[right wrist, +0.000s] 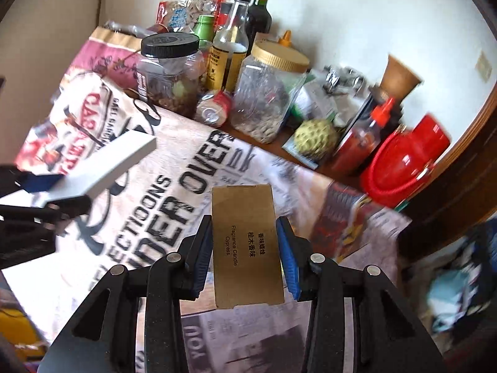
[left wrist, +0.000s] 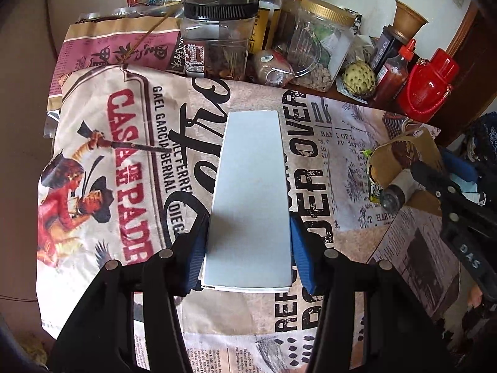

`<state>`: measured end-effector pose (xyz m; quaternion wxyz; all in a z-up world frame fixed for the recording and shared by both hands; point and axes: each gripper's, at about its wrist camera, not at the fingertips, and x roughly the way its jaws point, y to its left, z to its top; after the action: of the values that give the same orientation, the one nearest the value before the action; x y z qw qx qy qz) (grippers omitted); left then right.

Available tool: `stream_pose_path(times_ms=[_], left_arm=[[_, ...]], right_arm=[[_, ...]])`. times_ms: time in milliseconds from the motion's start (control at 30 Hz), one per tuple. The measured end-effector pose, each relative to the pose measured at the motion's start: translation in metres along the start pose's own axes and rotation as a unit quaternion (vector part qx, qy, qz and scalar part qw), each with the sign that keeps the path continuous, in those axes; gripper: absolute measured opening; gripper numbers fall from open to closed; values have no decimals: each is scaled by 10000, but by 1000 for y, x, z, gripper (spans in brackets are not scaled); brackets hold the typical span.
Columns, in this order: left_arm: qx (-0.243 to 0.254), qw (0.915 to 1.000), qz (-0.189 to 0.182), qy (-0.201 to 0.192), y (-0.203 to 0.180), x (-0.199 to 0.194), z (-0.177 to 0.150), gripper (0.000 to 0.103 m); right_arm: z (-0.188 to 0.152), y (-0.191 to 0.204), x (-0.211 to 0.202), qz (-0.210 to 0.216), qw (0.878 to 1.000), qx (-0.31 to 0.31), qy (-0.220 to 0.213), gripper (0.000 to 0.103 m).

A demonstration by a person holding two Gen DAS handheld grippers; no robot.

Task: Collect trash
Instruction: 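Lift the white box and brown bag off the table toward the bin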

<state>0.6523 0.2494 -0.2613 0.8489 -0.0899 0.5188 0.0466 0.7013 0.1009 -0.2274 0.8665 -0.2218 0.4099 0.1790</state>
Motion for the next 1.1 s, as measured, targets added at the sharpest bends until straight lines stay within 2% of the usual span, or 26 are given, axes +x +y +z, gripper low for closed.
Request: stream_pose_path(times_ms=[200, 400, 467, 533, 600, 833, 1000, 1100], left_arm=[[108, 9998, 3, -138, -1, -13, -2, 50], [152, 9992, -11, -367, -6, -31, -2, 50], [183, 9990, -2, -417, -10, -35, -3, 50], [193, 9989, 16, -437, -13, -37, -5, 50], [178, 9987, 33, -474, -18, -42, -10, 50], [141, 9983, 104, -555, -41, -59, -30, 50], [37, 9977, 61, -679, -68, -81, -46, 50], [-44, 9967, 32, -816, -89, -98, -56, 50]], right_arm=[[9, -4, -20, -587, 9974, -153, -393, 37], [10, -21, -43, -459, 9957, 287, -750, 37], [6, -12, -41, -314, 9972, 75, -681, 37], [0, -2, -35, -504, 9961, -207, -699, 37], [-5, -5, -32, -627, 9954, -177, -696, 37], [-24, -40, -48, -398, 9961, 291, -726, 37], [-52, -89, -71, 194, 9910, 1186, -597, 37], [-75, -118, -93, 620, 9826, 1655, -571, 37]])
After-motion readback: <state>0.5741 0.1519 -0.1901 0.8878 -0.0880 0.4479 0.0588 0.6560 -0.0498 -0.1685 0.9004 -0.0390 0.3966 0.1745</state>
